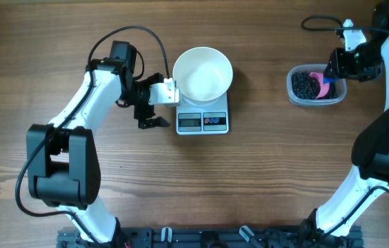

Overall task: Scoop item into bowl and weigh 150g on scale
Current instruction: 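Close the right gripper on the scoop's blue handle in the tub, then drag the pink scoop through the beans with the right gripper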

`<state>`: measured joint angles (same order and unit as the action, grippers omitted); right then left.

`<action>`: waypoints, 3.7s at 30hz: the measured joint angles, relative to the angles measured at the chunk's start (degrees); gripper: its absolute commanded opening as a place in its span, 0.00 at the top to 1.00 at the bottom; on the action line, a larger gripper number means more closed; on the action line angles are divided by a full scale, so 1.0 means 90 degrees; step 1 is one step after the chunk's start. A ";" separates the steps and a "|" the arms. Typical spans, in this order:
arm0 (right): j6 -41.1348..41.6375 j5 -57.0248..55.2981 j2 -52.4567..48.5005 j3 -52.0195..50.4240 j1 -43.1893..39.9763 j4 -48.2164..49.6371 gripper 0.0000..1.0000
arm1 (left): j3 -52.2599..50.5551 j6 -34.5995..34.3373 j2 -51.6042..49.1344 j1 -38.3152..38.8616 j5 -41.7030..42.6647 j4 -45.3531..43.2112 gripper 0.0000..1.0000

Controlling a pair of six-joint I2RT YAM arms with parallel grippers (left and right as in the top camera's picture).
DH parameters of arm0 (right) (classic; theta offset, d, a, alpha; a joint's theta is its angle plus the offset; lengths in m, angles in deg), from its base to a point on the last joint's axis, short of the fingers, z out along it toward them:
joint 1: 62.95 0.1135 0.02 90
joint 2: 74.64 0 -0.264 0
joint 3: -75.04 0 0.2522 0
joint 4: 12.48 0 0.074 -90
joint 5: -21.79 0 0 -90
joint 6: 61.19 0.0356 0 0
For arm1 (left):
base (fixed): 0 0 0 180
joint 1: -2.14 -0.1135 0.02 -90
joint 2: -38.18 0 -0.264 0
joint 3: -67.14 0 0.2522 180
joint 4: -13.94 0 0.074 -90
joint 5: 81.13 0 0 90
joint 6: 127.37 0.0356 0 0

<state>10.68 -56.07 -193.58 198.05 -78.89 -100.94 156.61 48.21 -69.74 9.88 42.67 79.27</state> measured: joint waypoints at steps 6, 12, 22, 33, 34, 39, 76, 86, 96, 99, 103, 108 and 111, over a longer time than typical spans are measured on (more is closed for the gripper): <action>0.0027 -0.0019 0.0000 0.0000 0.0000 -0.0080 0.85 | 0.0000 0.0000 0.0000 0.0000 0.0000 -0.0002 0.00; 0.0027 -0.0024 0.0000 0.0000 0.0000 -0.0257 0.70 | 0.0000 0.0000 0.0000 0.0000 0.0000 -0.0002 0.00; 0.0362 -0.0022 0.0000 0.0000 0.0000 -0.0437 0.80 | 0.0000 0.0000 0.0000 0.0000 0.0000 -0.0002 0.00; 0.0687 -0.0005 0.0002 -0.0005 0.0000 0.0177 0.96 | 0.0000 0.0000 0.0000 0.0000 0.0000 -0.0002 0.00; 0.0699 0.0041 0.0002 -0.0005 0.0000 0.0243 0.94 | 0.0000 0.0000 0.0000 0.0000 0.0000 -0.0002 0.00; 0.0702 0.0199 0.0000 -0.0005 0.0000 0.0187 0.76 | 0.0000 0.0000 0.0000 0.0000 0.0000 -0.0002 0.00; 0.0731 -0.1834 0.0289 -0.0690 0.1251 0.0969 0.96 | 0.0000 -0.0022 0.0000 0.0000 0.0002 -0.0002 0.00; 0.0896 0.0362 0.0272 -0.0886 0.0355 0.1010 0.96 | 0.0000 -0.0022 0.0000 0.0000 0.0000 -0.0002 0.00; 0.1093 0.1982 0.0153 -0.0971 -0.0984 0.1044 0.96 | 0.0000 -0.0022 0.0000 0.0000 0.0000 0.0000 0.00; 0.1129 0.2499 0.0131 -0.1001 -0.1224 0.1103 0.96 | 0.0000 -0.0022 0.0000 0.0000 0.0000 -0.0002 0.00; 0.1231 0.3143 0.0107 -0.1018 -0.1775 0.1064 0.96 | 0.0000 -0.0022 0.0000 0.0000 0.0000 -0.0002 0.00; 0.1151 0.3322 0.0107 -0.0988 -0.2212 0.0634 0.96 | 0.0000 -0.0022 0.0000 0.0000 0.0000 -0.0002 0.00; 0.1151 0.3555 0.0107 -0.0838 -0.2229 0.0563 0.96 | 0.0000 -0.0022 0.0000 0.0000 0.0000 -0.0002 0.00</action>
<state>21.04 -24.07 -192.62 190.51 -98.96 -95.87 156.61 48.01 -69.74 9.88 42.67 79.25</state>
